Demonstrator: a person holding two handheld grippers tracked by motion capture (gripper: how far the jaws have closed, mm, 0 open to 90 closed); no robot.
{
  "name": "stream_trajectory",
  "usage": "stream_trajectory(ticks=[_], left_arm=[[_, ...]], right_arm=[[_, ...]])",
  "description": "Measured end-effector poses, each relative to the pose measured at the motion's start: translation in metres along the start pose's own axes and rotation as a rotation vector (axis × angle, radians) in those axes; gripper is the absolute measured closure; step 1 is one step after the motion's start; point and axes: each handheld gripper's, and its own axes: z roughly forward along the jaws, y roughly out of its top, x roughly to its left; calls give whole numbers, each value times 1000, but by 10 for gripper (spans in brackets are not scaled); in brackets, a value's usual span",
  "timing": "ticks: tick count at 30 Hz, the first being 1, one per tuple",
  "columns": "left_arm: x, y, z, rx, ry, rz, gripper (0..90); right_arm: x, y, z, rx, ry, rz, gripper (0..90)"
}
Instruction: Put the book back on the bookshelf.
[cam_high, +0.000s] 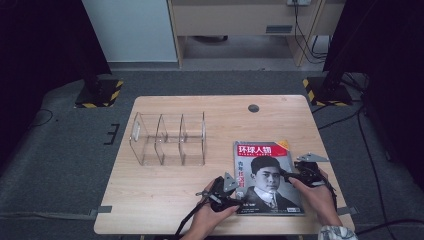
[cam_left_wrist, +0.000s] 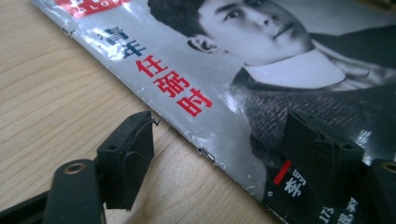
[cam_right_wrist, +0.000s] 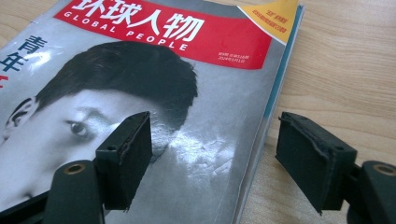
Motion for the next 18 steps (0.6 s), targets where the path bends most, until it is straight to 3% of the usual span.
stream_trajectory(ticks=[10, 18], left_arm=[[-2, 0, 2, 2, 7, 12, 277], [-3, 0, 2, -2, -6, 19, 329]], right_arm=[[1, -1, 4, 9, -2, 7, 248], [1, 0, 2, -6, 18, 18, 315]])
